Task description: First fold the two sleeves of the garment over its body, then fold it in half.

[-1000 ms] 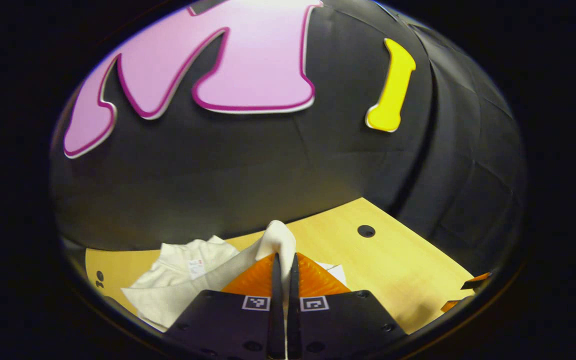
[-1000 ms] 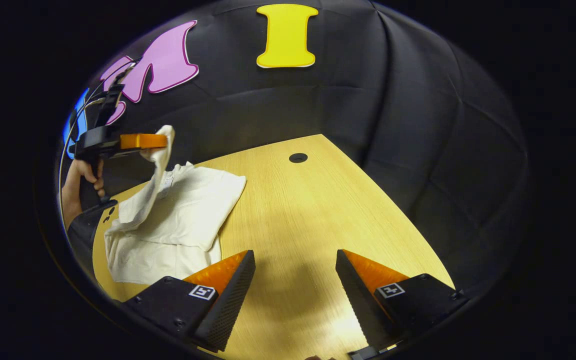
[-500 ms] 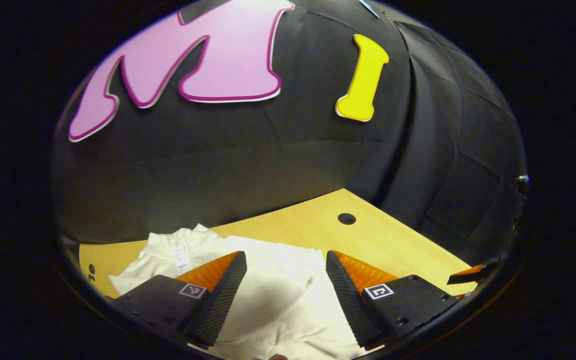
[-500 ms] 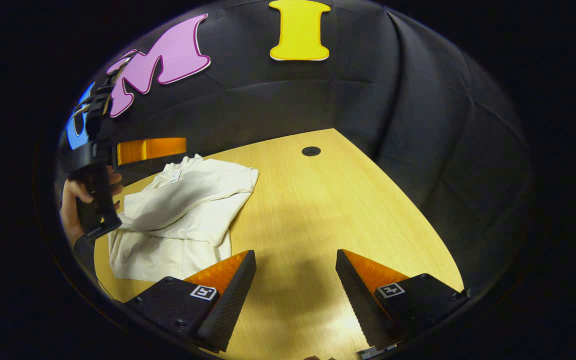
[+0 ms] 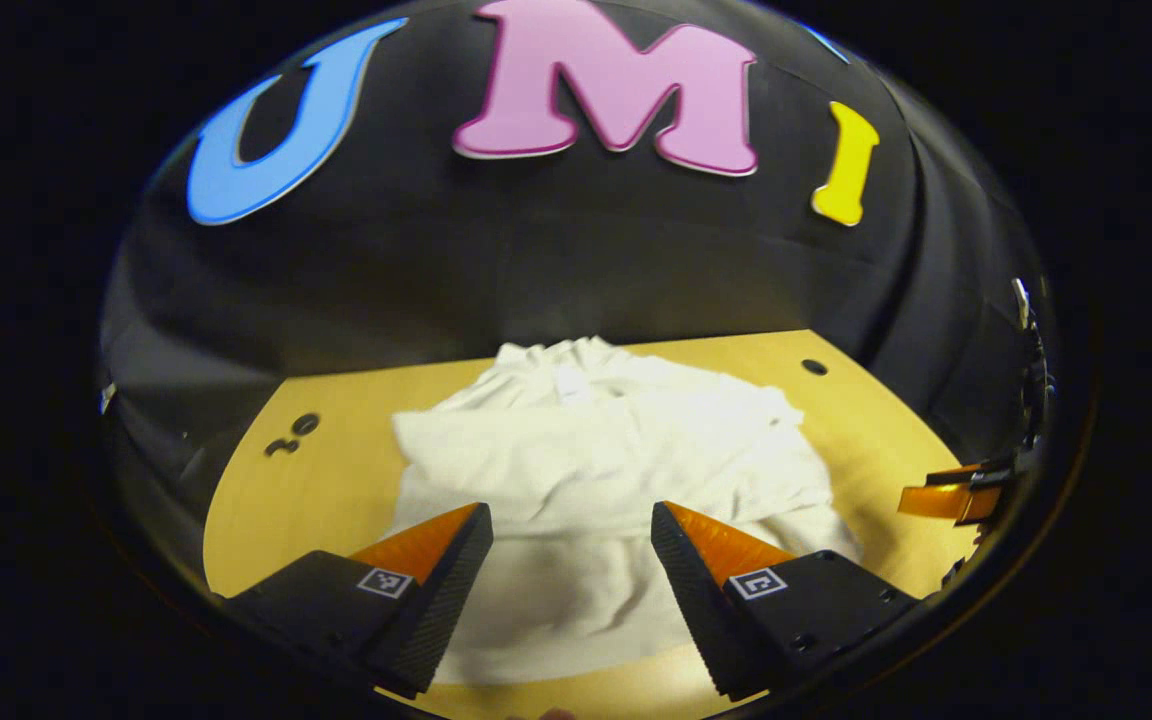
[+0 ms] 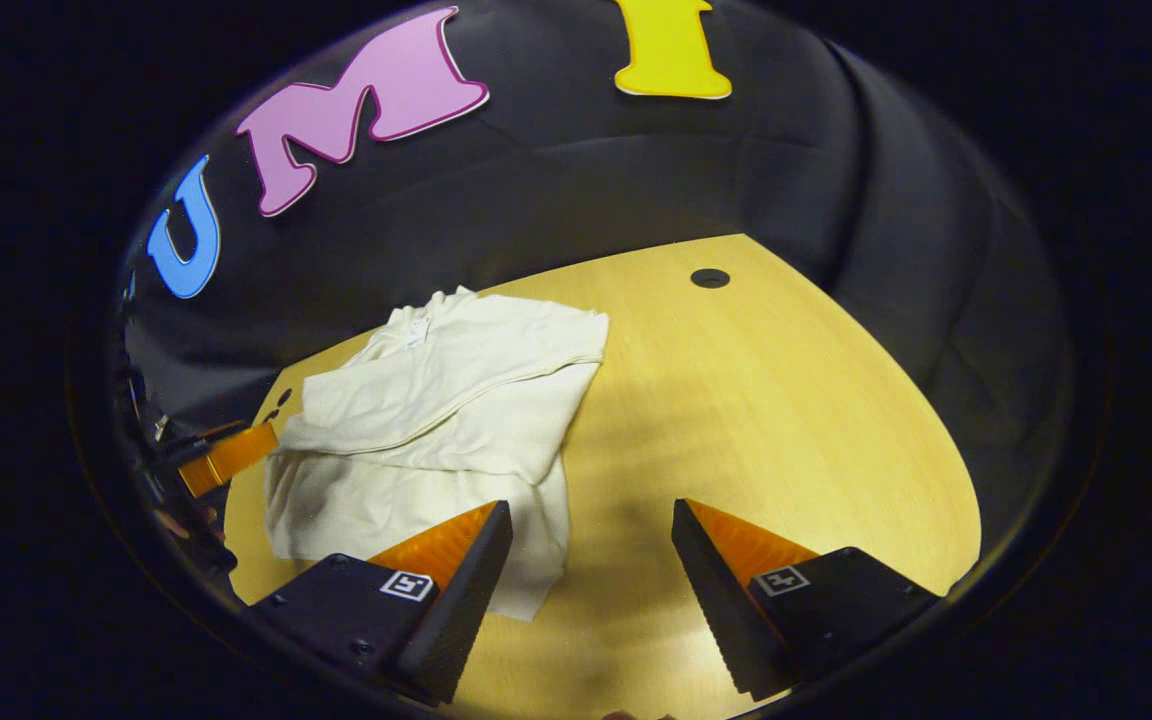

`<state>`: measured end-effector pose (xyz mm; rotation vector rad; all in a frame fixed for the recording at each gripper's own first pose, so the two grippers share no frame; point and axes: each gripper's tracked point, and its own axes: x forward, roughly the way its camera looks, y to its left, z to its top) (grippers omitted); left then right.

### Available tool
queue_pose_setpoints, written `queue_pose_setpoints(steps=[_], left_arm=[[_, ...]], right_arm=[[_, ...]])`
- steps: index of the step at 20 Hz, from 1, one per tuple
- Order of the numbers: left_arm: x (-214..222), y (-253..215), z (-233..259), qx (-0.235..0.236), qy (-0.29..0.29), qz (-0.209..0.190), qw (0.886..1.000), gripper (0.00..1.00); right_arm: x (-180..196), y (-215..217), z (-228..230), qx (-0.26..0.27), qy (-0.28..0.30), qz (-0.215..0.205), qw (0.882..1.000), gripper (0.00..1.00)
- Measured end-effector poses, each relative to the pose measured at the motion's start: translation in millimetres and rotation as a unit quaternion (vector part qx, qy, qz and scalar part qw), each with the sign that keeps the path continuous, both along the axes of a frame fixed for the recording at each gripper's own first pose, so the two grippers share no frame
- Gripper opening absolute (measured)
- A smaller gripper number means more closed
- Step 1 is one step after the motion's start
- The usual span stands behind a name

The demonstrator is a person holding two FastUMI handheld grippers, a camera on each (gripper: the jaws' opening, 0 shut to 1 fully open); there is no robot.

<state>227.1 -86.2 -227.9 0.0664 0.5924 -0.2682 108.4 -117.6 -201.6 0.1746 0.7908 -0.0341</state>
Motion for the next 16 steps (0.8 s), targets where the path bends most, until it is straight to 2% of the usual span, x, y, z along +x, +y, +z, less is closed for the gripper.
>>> queue_pose_setpoints(steps=[3,7,11,15,16], left_arm=[[-17,48,-33,0.007,0.038,0.05,0.998,0.99],[-32,78,-66,0.002,0.068,0.082,0.994,0.99],[-49,87,-94,0.0,0.102,0.086,0.991,0.99],[-51,90,-113,0.021,0.115,0.087,0.989,1.0],[-52,90,-118,0.03,0.119,0.084,0.989,1.0]], right_arm=[[-1,26,-12,-0.001,0.013,0.023,1.0,0.99],[-8,50,-35,-0.013,0.042,0.043,0.998,0.99],[-13,56,-57,-0.029,0.069,0.046,0.996,0.99],[-18,53,-79,-0.03,0.099,0.031,0.994,0.99],[-14,52,-75,-0.036,0.09,0.03,0.995,0.99]])
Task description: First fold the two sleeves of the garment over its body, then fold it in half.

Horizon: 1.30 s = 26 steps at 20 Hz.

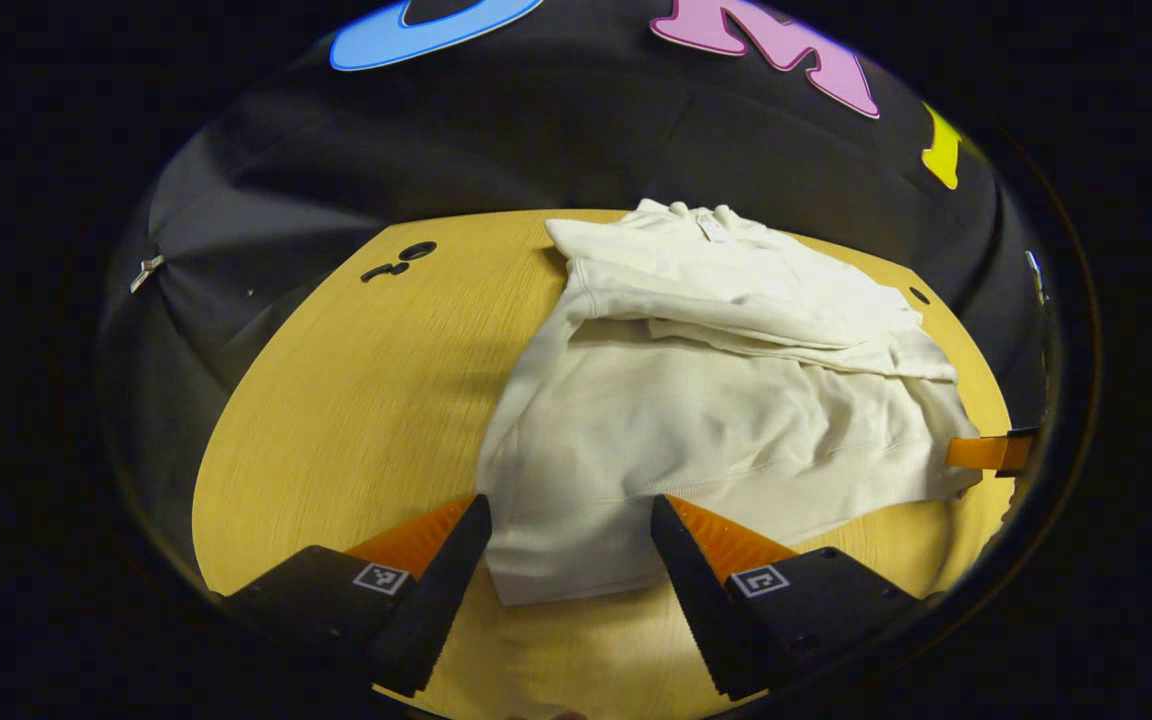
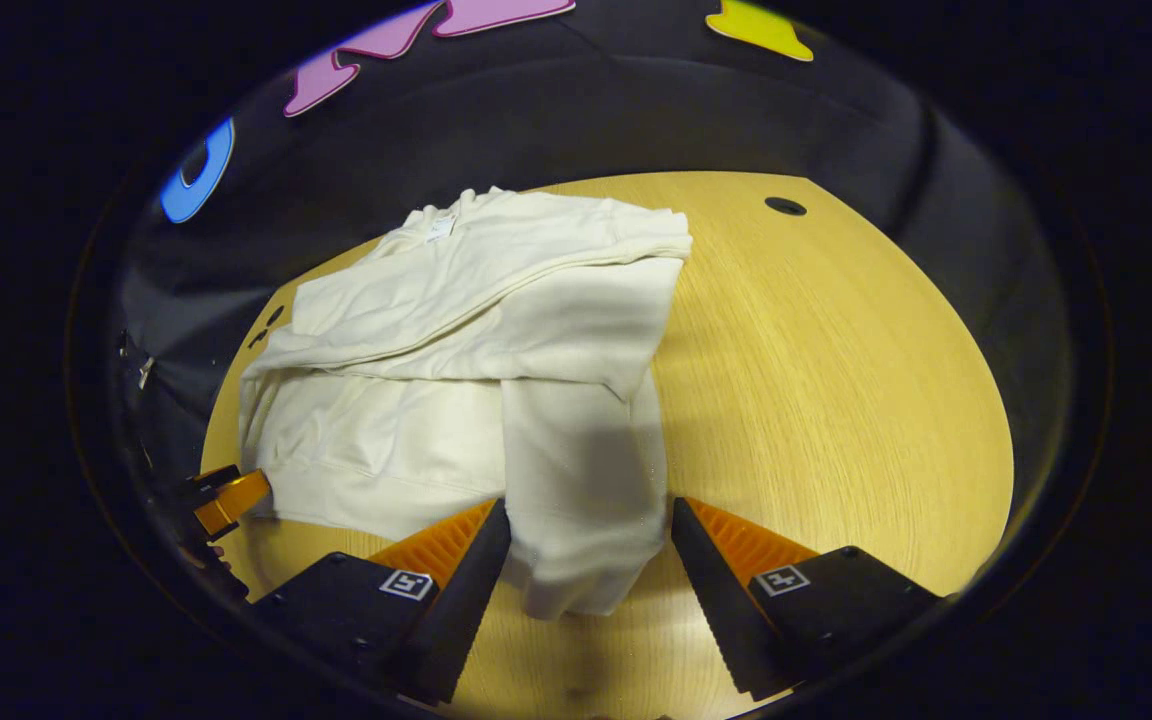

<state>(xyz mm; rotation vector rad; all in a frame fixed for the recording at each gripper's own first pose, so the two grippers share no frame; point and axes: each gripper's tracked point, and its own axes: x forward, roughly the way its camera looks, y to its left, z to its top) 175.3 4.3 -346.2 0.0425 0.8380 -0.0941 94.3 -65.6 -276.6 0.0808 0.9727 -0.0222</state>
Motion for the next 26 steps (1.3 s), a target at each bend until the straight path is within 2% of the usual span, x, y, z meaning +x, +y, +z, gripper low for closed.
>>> queue_pose_setpoints(steps=[2,5,6,8,9,10,11,12,13,14,15,18,21,26], left_arm=[[1,-2,-2,0.009,-0.007,-0.014,1.0,1.0],[-1,-2,-2,-0.001,-0.009,-0.007,1.0,0.99],[-1,-4,-4,-0.003,-0.008,-0.006,1.0,0.99],[-4,-9,-5,-0.004,-0.004,-0.015,1.0,0.91],[-5,-15,-4,-0.006,-0.006,-0.023,1.0,0.8],[-6,-19,-3,-0.006,-0.006,-0.031,0.999,0.65],[-7,-23,-3,-0.004,-0.007,-0.036,0.999,0.52],[-7,-25,-2,-0.004,-0.008,-0.039,0.999,0.38],[-5,-26,0,-0.003,-0.013,-0.036,0.999,0.19],[-4,-28,0,-0.005,-0.016,-0.029,0.999,0.16],[-4,-28,0,-0.007,-0.016,-0.026,1.0,0.07],[-6,-30,4,-0.026,0.0,-0.029,0.999,0.06],[-4,-27,14,-0.044,0.005,-0.027,0.999,0.06],[8,-36,62,-0.049,-0.039,-0.047,0.997,0.06]], right_arm=[[1,1,-4,-0.015,-0.005,0.01,1.0,0.98],[0,3,-8,-0.045,-0.005,0.033,0.998,0.96],[1,7,-7,-0.043,-0.007,0.034,0.998,0.92],[1,16,-9,-0.028,-0.003,0.033,0.999,0.7],[1,22,-10,-0.019,0.001,0.034,0.999,0.47],[0,26,-10,-0.013,0.004,0.035,0.999,0.39],[2,28,-10,-0.011,-0.002,0.043,0.999,0.22],[-1,30,-11,-0.006,0.006,0.046,0.999,0.22],[1,30,-10,0.0,0.006,0.048,0.999,0.12],[-1,30,-12,0.008,0.011,0.048,0.999,0.1],[2,28,-11,0.014,0.015,0.047,0.999,0.07],[3,29,-6,0.022,0.016,0.052,0.998,0.07],[17,31,15,0.022,-0.012,0.063,0.998,0.07],[46,41,53,0.021,-0.052,0.084,0.995,0.07]])
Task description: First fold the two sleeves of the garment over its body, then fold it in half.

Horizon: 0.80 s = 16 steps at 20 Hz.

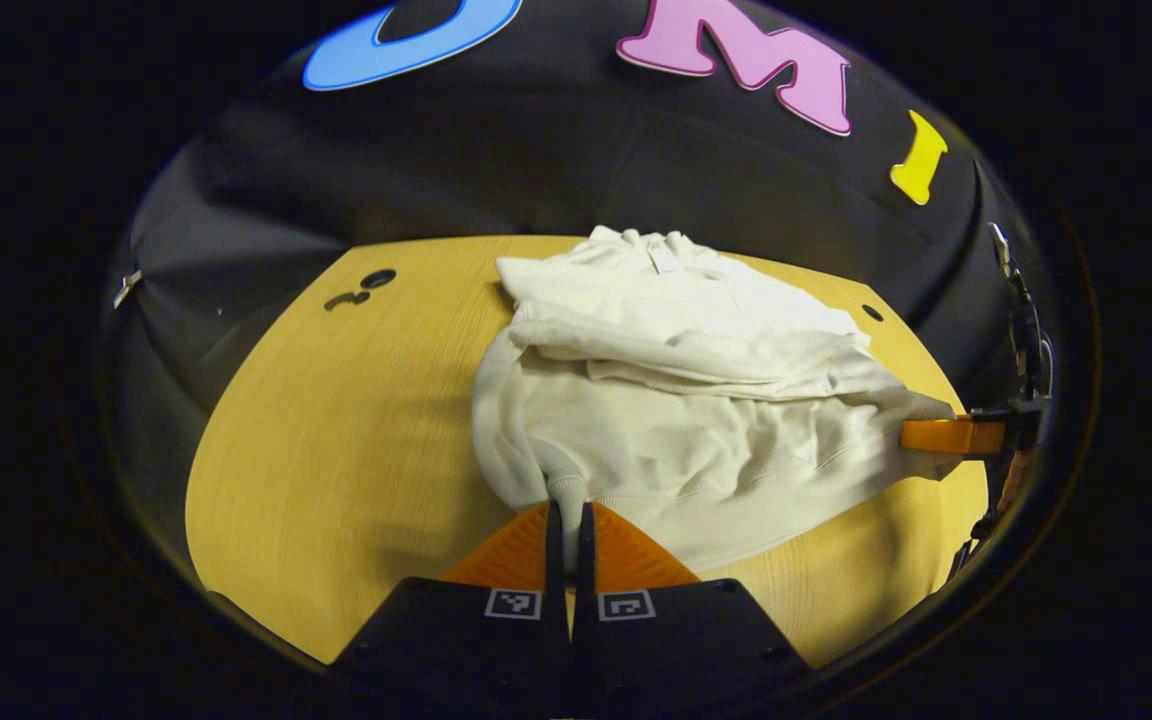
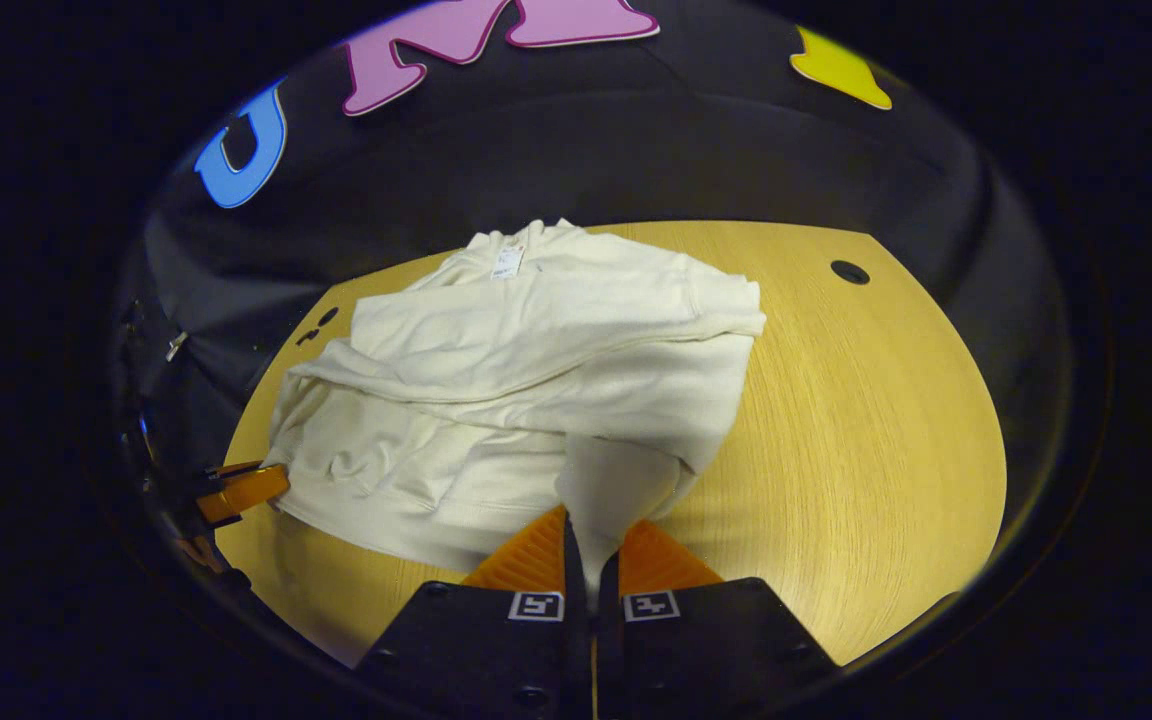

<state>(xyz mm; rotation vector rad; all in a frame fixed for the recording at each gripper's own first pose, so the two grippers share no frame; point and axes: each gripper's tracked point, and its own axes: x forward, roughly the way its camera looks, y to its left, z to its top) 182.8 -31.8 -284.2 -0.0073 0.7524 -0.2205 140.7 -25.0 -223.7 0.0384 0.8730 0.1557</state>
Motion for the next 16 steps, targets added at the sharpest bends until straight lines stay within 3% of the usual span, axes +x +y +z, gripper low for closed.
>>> queue_pose_setpoints(steps=[9,10,11,16], left_arm=[[82,-10,104,-0.038,-0.078,0.004,0.996,0.06],[95,-9,110,-0.042,-0.084,0.006,0.996,0.06],[108,-9,117,-0.047,-0.09,0.008,0.995,0.06],[182,-13,146,-0.075,-0.111,0.021,0.991,0.06]], right_arm=[[95,15,81,0.017,-0.088,0.009,0.996,0.07],[109,19,89,0.018,-0.101,0.009,0.995,0.19],[123,19,97,0.017,-0.115,0.01,0.993,0.07],[189,21,123,0.022,-0.156,-0.005,0.988,0.07]])
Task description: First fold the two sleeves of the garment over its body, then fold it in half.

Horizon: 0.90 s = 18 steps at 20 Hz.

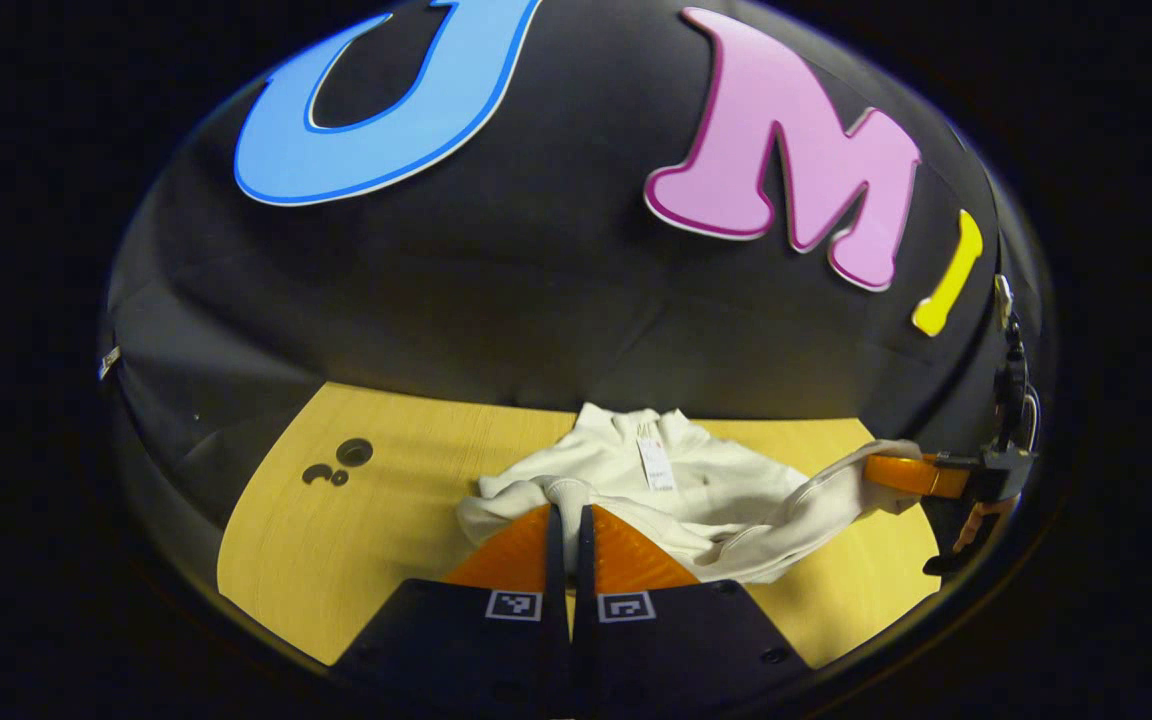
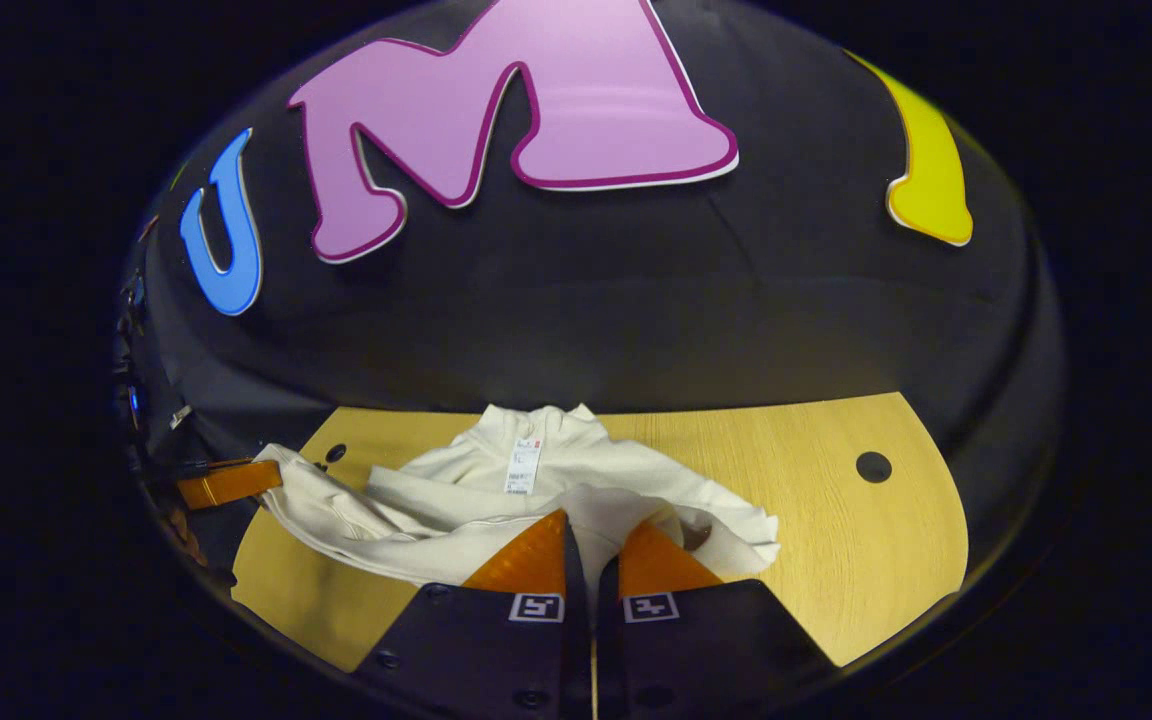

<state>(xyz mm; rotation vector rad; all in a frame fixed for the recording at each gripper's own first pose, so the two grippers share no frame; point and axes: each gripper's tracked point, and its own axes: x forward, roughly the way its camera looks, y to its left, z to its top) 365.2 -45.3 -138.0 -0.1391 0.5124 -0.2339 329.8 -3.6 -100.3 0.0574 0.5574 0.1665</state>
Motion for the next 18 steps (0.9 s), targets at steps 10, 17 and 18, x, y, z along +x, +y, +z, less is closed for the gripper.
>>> queue_pose_setpoints(steps=[10,17,18], left_arm=[[124,-9,-26,-0.029,-0.029,0.028,0.999,0.06],[164,0,-39,0.005,-0.1,0.073,0.992,0.1],[164,3,-40,0.014,-0.106,0.081,0.991,0.14]], right_arm=[[108,5,-12,-0.024,-0.045,-0.029,0.998,0.06],[151,2,-56,-0.052,-0.074,-0.067,0.994,0.09],[152,5,-63,-0.049,-0.072,-0.063,0.994,0.11]])
